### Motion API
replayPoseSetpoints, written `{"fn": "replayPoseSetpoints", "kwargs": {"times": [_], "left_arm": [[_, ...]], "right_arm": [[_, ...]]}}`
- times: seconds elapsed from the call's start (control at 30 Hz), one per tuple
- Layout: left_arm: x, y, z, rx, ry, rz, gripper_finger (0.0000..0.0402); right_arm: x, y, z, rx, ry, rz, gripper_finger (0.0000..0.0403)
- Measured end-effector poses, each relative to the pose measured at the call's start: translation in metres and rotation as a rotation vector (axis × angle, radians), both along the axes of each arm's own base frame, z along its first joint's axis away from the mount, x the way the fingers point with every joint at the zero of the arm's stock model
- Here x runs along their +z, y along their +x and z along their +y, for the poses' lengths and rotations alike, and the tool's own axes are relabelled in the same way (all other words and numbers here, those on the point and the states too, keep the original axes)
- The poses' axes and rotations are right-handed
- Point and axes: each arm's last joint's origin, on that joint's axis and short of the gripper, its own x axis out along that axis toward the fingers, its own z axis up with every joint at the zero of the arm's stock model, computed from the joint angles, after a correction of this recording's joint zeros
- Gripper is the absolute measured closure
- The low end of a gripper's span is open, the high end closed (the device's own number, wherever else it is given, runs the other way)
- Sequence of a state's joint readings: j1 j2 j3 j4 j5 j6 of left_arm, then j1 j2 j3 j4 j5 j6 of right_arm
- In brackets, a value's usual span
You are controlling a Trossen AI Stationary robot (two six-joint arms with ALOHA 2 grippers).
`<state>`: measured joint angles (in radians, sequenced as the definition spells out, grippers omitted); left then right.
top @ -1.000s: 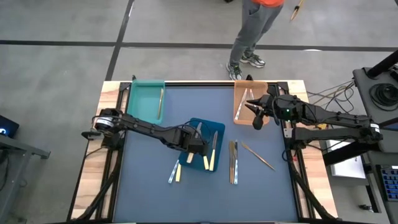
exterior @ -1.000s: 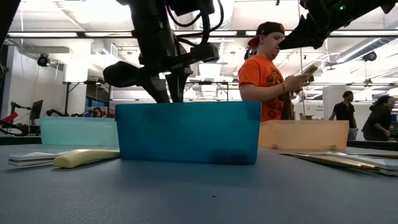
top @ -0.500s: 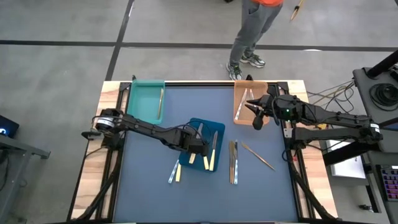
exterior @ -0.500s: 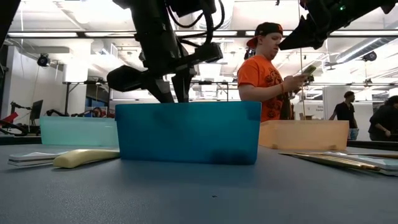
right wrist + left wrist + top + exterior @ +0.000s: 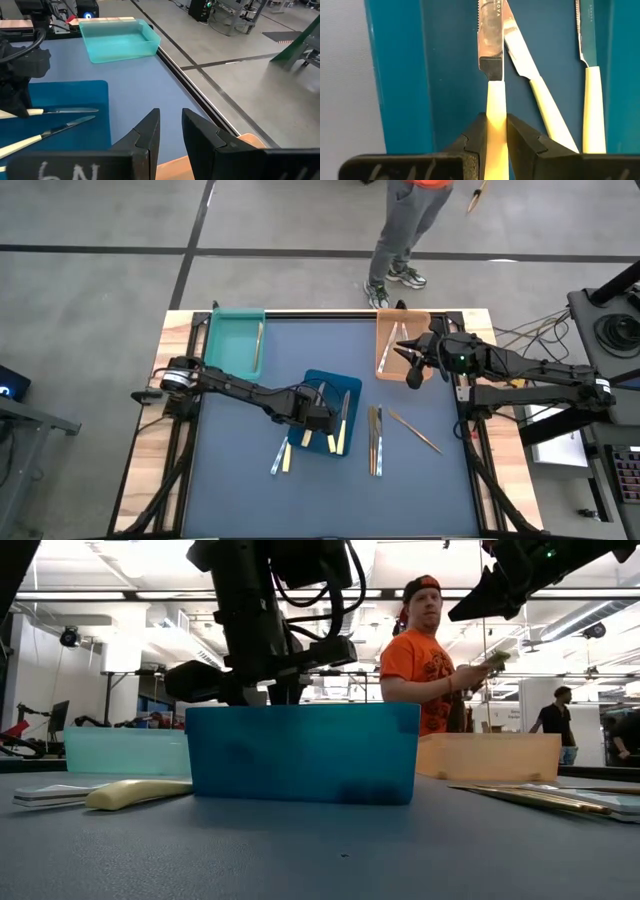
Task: Sort silverware by color (type)
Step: Put the left yellow knife into the blue bin
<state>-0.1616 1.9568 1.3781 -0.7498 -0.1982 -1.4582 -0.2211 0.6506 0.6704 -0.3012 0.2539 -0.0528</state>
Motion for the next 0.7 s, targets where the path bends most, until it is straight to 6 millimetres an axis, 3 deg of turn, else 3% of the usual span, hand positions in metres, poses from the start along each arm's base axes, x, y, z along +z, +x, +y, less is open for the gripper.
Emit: {"fn": "replayPoseSetpoints", "kwargs": {"times": [0.7], "left_arm": [[-0.0006, 0.0003, 0.0, 0.016, -0.004, -0.003, 0.0338]], "right_arm": [[-0.0004, 0.0, 0.0, 0.0, -0.002, 0.002, 0.033]]}}
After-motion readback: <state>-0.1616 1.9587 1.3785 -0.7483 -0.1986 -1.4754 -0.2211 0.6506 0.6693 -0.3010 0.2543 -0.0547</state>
